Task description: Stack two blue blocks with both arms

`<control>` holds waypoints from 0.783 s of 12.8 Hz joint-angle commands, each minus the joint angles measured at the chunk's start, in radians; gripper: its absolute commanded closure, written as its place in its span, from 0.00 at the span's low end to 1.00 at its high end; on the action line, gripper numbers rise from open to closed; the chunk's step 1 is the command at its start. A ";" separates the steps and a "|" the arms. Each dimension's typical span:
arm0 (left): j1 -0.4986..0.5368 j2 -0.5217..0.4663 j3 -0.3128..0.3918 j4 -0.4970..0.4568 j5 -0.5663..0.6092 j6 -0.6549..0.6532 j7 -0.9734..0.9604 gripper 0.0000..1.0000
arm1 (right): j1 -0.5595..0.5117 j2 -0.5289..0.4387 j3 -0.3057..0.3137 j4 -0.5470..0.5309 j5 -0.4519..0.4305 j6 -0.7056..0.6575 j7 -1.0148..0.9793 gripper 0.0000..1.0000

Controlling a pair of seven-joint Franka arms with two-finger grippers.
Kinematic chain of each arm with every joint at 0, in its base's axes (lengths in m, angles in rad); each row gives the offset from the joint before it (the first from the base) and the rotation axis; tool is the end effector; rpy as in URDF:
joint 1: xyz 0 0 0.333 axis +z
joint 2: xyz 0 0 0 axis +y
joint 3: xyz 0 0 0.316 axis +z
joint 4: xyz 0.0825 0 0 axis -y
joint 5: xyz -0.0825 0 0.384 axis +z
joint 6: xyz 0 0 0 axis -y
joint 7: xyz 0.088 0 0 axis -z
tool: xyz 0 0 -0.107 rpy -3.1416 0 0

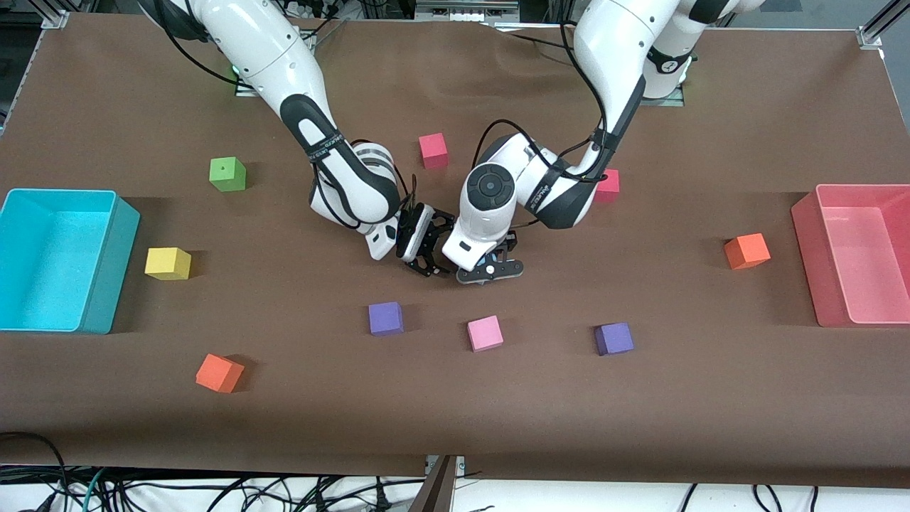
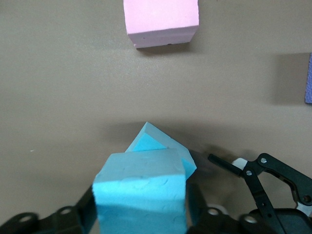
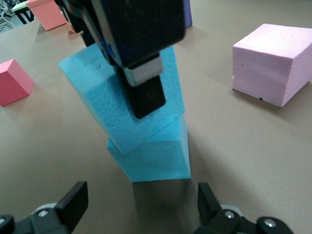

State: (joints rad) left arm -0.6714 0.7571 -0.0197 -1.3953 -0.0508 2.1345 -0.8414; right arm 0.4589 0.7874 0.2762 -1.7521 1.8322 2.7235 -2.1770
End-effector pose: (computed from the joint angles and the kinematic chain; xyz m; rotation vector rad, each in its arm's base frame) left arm 0.5624 -0.4643 0.2556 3.0993 0.2845 -0.0807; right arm 0.5034 0.3943 0.1217 -2.0128 -1.1816 -0.8025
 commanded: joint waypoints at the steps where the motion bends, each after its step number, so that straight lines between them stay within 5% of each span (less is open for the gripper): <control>1: -0.028 0.018 0.023 0.030 -0.012 0.007 -0.004 0.00 | -0.003 -0.017 0.000 -0.018 0.027 -0.011 -0.032 0.00; 6: 0.008 -0.080 0.050 -0.008 -0.009 -0.016 0.050 0.00 | -0.032 -0.101 0.000 -0.140 0.028 -0.060 -0.014 0.00; 10: 0.165 -0.322 0.018 -0.224 -0.015 -0.051 0.221 0.00 | -0.057 -0.293 -0.002 -0.360 0.021 -0.152 0.178 0.00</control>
State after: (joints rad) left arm -0.5875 0.6001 0.0310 -1.4506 -0.0508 2.0976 -0.7028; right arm 0.4200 0.6489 0.2740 -1.9536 1.8422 2.6045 -2.0797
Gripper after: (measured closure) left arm 0.000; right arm 0.000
